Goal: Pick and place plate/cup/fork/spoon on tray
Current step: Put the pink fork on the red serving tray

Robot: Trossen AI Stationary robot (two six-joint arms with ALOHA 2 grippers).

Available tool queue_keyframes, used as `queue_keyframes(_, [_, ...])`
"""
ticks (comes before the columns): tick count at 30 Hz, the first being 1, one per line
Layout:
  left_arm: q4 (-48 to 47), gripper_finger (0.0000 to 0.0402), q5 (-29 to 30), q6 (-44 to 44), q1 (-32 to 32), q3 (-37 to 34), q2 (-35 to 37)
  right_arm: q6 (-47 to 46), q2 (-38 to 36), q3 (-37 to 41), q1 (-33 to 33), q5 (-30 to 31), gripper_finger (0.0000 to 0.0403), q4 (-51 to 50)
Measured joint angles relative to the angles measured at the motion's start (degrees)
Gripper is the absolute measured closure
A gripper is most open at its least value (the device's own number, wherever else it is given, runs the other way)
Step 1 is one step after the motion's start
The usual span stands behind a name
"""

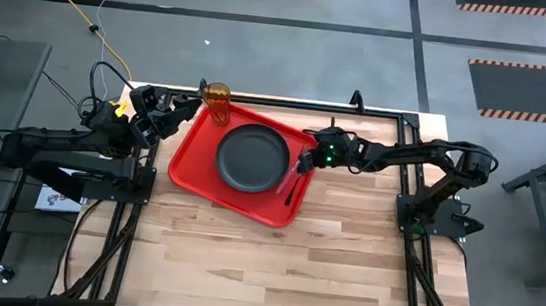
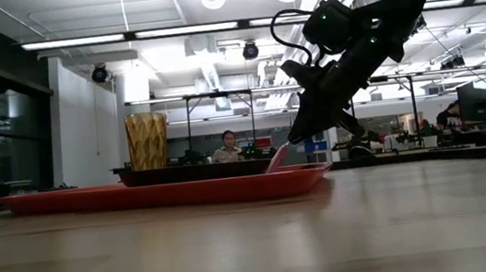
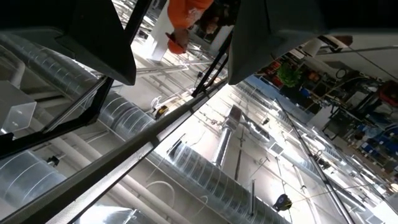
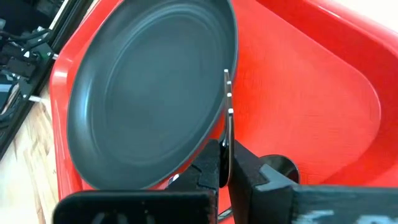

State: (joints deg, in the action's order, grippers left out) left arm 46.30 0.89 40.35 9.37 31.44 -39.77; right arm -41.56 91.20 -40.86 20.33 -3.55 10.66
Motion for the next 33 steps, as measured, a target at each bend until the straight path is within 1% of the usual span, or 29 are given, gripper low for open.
queue_keyframes(10, [0.00, 0.0158, 0.00, -0.03, 0.00, 0.00, 0.00, 0.06, 0.58, 0.00, 0.03, -1.35, 0.0397, -0.07])
queue_keyframes(15, [-0.02, 0.0158, 0.00, -0.01, 0.00, 0.00, 0.00, -0.55, 4.13, 0.13, 0.01, -2.41, 0.0356, 0.29])
queue_keyframes(18, [0.00, 0.0158, -0.02, 0.05, 0.00, 0.00, 0.02, -0.85, 5.99, 0.13, -0.08, -2.48, 0.0330, 3.51])
queue_keyframes(21, [-0.01, 0.0158, -0.02, 0.02, 0.00, 0.00, 0.02, -1.54, 7.04, 0.11, -0.08, -2.51, 0.0316, 6.63])
queue_keyframes(27, [-0.09, 0.0158, -0.02, -0.01, 0.00, 0.00, 0.02, -1.48, 7.10, 0.09, 0.04, -2.48, 0.0311, 6.60])
queue_keyframes(33, [-0.13, 0.0158, -0.02, -0.03, 0.00, 0.00, 0.02, -1.93, 7.10, 0.07, 0.42, -1.05, 0.0310, 5.38])
